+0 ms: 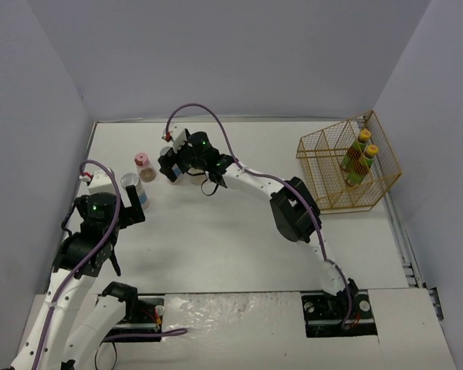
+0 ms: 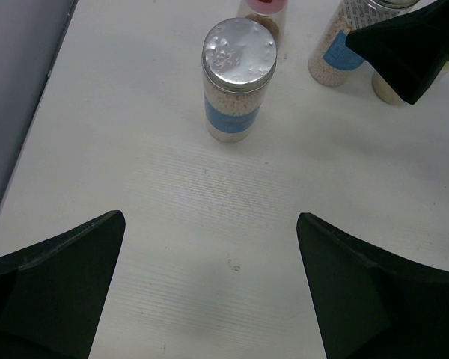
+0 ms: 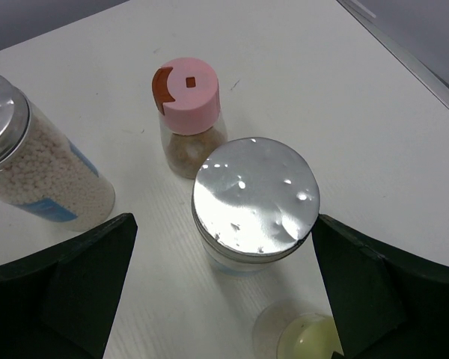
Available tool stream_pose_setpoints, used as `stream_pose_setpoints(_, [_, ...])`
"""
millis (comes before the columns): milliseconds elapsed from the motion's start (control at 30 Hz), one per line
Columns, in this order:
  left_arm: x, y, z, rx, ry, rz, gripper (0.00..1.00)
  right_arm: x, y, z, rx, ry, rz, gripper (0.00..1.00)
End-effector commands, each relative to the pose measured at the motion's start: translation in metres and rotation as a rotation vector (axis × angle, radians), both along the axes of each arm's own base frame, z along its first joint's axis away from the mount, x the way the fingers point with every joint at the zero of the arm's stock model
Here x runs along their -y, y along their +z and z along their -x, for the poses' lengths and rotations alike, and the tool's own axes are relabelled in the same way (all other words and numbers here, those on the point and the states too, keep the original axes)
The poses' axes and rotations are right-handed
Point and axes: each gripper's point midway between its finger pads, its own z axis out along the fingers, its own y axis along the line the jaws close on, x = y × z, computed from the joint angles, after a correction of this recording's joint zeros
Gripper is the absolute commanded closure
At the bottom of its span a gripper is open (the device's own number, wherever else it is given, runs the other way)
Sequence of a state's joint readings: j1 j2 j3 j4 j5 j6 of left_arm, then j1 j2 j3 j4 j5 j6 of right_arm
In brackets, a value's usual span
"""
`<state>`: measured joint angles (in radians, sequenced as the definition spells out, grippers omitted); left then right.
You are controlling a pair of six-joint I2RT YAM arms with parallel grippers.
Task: Organize the condiment bottles
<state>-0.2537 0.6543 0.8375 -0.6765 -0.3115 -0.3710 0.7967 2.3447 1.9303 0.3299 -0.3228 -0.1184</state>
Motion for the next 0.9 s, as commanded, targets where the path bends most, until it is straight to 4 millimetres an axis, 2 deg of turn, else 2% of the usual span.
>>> stream_pose_setpoints(0, [-0.001,0.011,-0.008,0.042,0.015,0.007,0.03,-0.017,0.063,-0.016,0.150,-0.003,-0.147,0.03])
stream_pose_setpoints(133, [0.000,0.010,-0.009,0.041,0.012,0.010,0.03,-0.022,0.061,-0.019,0.152,-0.010,-0.174,0.12])
stream_pose_setpoints(233, [0.001,0.009,-0.009,0.038,0.009,0.011,0.03,-0.023,0.064,-0.020,0.158,-0.013,-0.186,0.29])
stream_pose_setpoints(333, [0.001,0.010,-0.009,0.039,0.007,0.012,0.03,-0.022,0.070,-0.018,0.169,-0.016,-0.193,0.50])
stream_pose_setpoints(433, [0.001,0.010,-0.008,0.041,0.006,0.013,0.03,-0.018,0.087,-0.016,0.201,-0.023,-0.208,0.71])
stream_pose_setpoints(533, [0.001,0.010,-0.008,0.041,0.005,0.014,0.03,-0.014,0.107,-0.011,0.221,-0.024,-0.223,0.87])
stream_pose_setpoints(633, [0.002,0.010,-0.008,0.042,0.001,0.017,0.03,-0.007,0.143,0.001,0.254,-0.021,-0.259,0.97])
stream_pose_setpoints(700, [0.002,0.011,-0.008,0.046,-0.001,0.019,0.03,0.003,0.167,0.007,0.277,-0.044,-0.277,0.99])
stream_pose_setpoints(867, [0.003,0.012,-0.007,0.052,-0.004,0.024,0.03,0.045,0.247,0.033,0.333,-0.136,-0.357,1.00])
